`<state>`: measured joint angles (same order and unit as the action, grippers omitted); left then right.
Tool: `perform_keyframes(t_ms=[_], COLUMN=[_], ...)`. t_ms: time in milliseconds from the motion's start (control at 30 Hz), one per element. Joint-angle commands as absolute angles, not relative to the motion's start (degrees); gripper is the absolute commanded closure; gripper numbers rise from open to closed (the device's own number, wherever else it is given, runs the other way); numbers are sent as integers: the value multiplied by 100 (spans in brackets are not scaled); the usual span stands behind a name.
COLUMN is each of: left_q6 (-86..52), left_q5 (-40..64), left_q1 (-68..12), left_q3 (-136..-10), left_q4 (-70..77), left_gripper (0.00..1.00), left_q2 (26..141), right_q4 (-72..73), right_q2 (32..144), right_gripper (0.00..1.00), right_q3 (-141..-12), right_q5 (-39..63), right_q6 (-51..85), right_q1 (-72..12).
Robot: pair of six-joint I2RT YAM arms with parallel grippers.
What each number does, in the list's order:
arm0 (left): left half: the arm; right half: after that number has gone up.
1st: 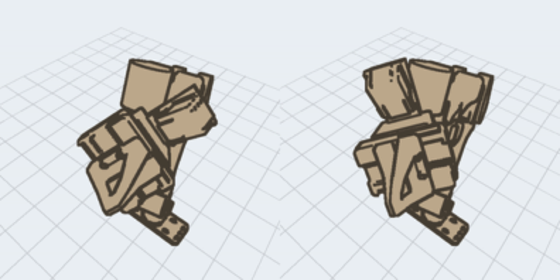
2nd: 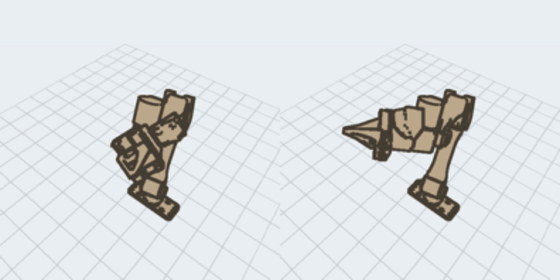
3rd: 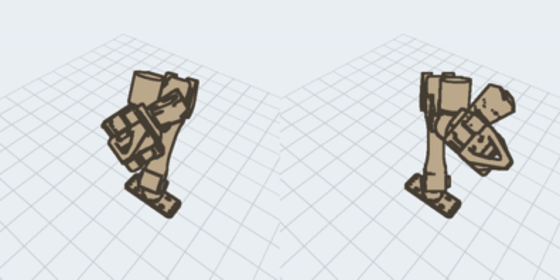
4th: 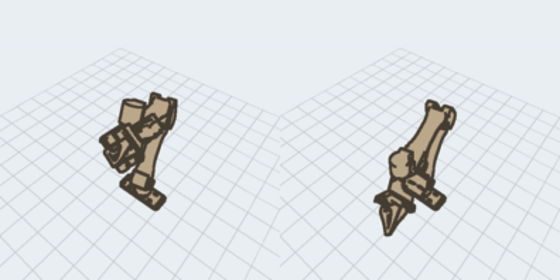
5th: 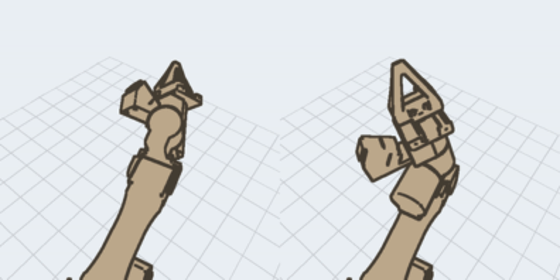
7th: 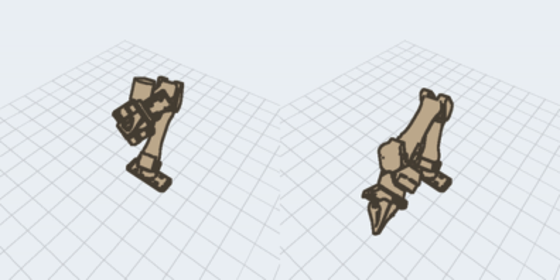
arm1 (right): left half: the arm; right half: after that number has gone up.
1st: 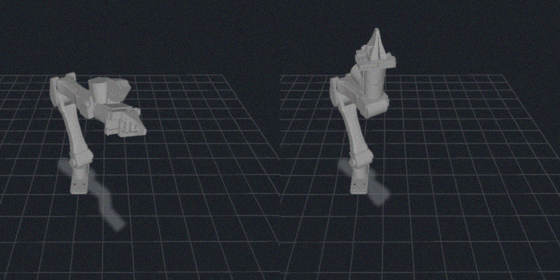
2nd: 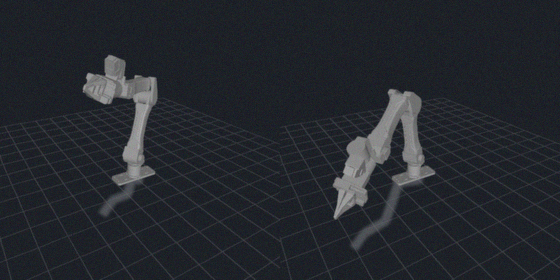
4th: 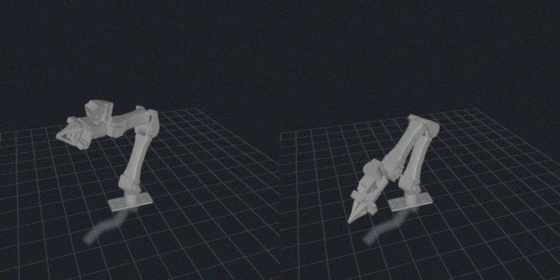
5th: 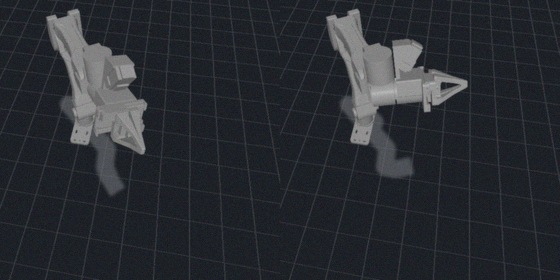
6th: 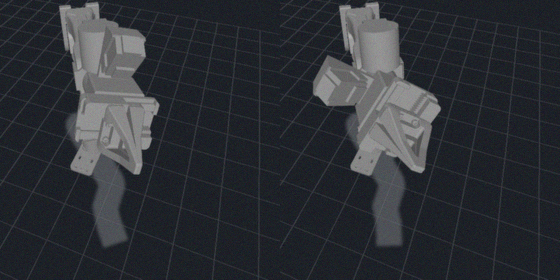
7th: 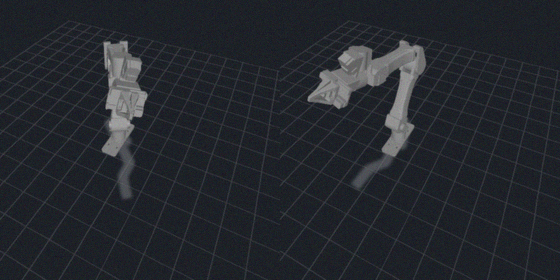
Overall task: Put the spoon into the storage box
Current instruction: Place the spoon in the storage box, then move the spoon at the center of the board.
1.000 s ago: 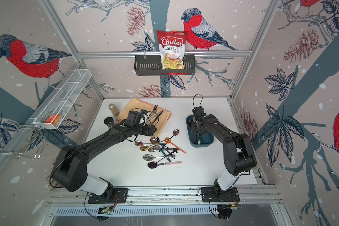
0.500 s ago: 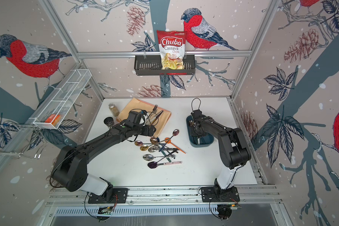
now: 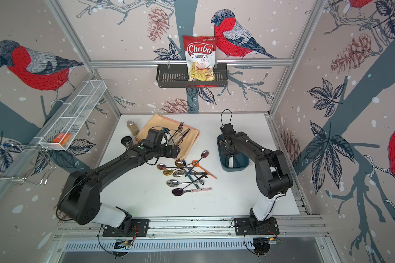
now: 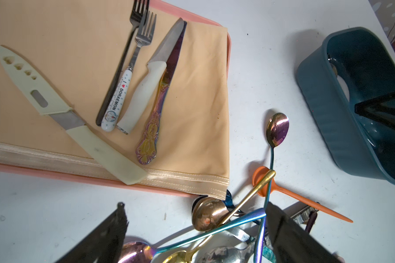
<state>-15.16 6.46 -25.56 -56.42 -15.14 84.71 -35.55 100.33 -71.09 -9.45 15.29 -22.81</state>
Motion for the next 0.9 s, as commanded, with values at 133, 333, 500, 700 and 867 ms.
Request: perform_keyframes(t_ms=[133, 333, 500, 700, 867], left_q6=[-1950, -1943, -1920, -1925, -1905], left_q5=[810, 669, 611, 577, 554], left_q1=[-1961, -1753, -1709, -1690, -1688], left_q3=[-5258, -5029, -4879, -4798, -4747], left_q4=[-1466, -1550, -1575, -1597, -1606], left_gripper=[4, 4, 4, 4, 4], left_q2=[8078, 7789, 7641, 7550, 7528], right_q4=[-4396, -4566, -4632, -4755, -4822], right_q2=[10244, 10984, 11447, 11796, 12024], right_gripper=[54, 51, 49, 46, 46], right_q3=[-7979, -8575, -8858, -9042, -9197], right_q5=[-989, -580, -273, -56, -22], right_q6=[2256, 2585, 2637, 2663, 2723], right_q1=[-2825, -3501, -3773, -3909, -4005])
